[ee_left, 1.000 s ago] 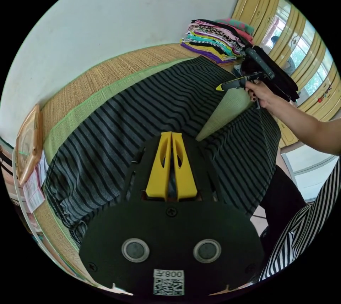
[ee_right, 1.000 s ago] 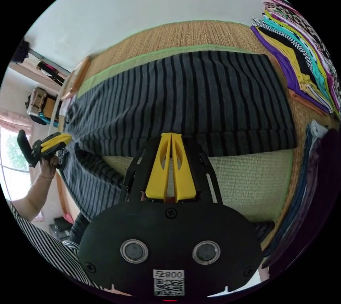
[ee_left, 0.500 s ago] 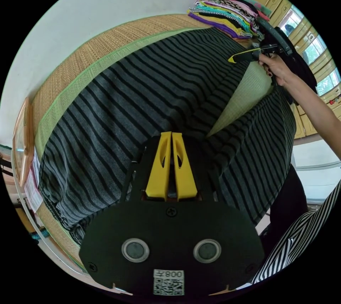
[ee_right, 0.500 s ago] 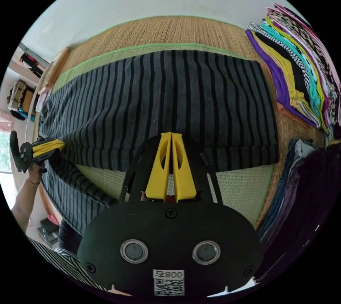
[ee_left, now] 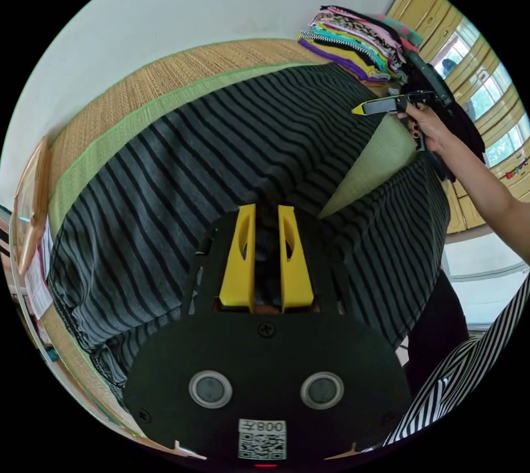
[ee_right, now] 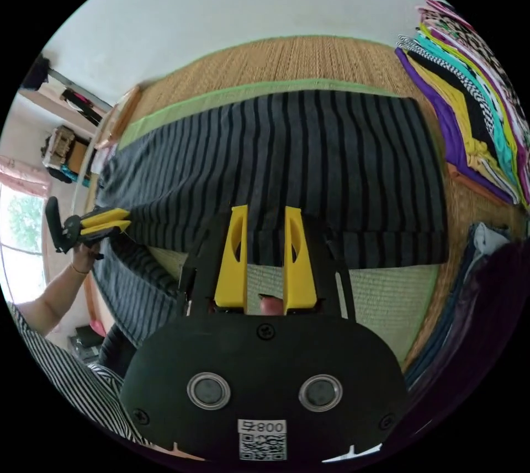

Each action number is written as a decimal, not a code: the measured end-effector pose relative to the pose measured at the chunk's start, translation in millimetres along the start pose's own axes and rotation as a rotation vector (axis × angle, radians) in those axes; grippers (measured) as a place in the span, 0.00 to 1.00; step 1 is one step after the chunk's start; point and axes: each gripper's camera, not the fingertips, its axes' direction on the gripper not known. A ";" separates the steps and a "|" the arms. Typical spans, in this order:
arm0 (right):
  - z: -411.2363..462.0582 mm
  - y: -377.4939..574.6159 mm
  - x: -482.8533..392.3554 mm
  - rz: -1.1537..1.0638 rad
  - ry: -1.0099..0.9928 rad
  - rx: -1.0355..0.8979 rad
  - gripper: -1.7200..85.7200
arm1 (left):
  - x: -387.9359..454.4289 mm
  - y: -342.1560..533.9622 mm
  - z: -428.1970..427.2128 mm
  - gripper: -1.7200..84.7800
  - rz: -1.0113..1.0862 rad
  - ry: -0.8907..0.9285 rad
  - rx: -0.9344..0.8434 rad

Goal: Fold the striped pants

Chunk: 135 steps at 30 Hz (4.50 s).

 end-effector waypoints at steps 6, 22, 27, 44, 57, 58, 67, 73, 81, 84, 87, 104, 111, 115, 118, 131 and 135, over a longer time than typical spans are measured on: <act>31.7 -9.2 3.9 -0.050 0.149 -0.039 0.03 | -1.2 -16.0 9.1 0.03 0.000 0.002 -0.011; 48.2 134.1 145.2 0.209 -0.179 0.258 0.04 | 25.7 4.5 -3.2 0.03 0.077 -0.002 0.053; 46.2 106.1 181.9 0.264 -0.036 0.274 0.12 | 8.7 -20.7 -10.2 0.09 0.039 -0.018 0.119; 31.8 52.7 245.4 0.233 0.153 0.245 0.02 | -27.9 -13.2 -29.4 0.04 -0.065 0.044 0.259; 102.1 36.2 278.7 0.273 0.191 0.030 0.10 | -37.2 4.3 -22.1 0.04 -0.036 0.073 0.186; 102.9 34.9 278.1 0.267 0.200 0.037 0.09 | -39.7 4.5 -21.5 0.04 -0.037 0.080 0.181; 72.5 18.4 288.7 0.230 0.207 0.033 0.02 | -66.8 14.2 -34.6 0.04 -0.125 0.159 0.256; -16.5 25.1 288.7 0.189 0.079 0.258 0.02 | -77.2 18.0 -57.2 0.03 -0.126 0.172 0.334; -43.8 71.4 311.6 0.237 -0.056 0.265 0.02 | -59.3 25.0 -30.4 0.03 0.061 0.115 0.103; -19.1 78.5 309.9 0.283 0.006 0.139 0.02 | -65.1 27.2 -24.0 0.03 0.017 0.158 0.065; -33.6 68.6 281.8 0.252 0.109 0.129 0.02 | -68.0 28.6 -32.9 0.04 0.027 0.175 0.069; -37.4 5.6 173.9 0.155 0.201 0.000 0.02 | -122.4 21.0 -48.3 0.02 -0.137 0.082 0.059; -92.7 -17.3 72.1 -0.012 0.120 0.145 0.02 | -149.9 19.5 -80.2 0.02 -0.225 -0.103 0.145; -70.5 -38.5 25.0 -0.088 0.092 0.033 0.02 | -174.9 14.0 -72.0 0.02 -0.273 -0.123 0.078; -80.8 -46.6 12.0 -0.047 0.094 0.045 0.02 | -177.8 19.1 -90.1 0.02 -0.273 -0.143 0.091; -148.1 -67.9 -102.0 -0.076 0.000 0.078 0.02 | -241.5 46.3 -133.9 0.02 -0.380 -0.265 0.072; -189.3 -62.2 -155.7 -0.146 -0.079 0.160 0.02 | -237.2 81.5 -156.6 0.02 -0.362 -0.281 0.102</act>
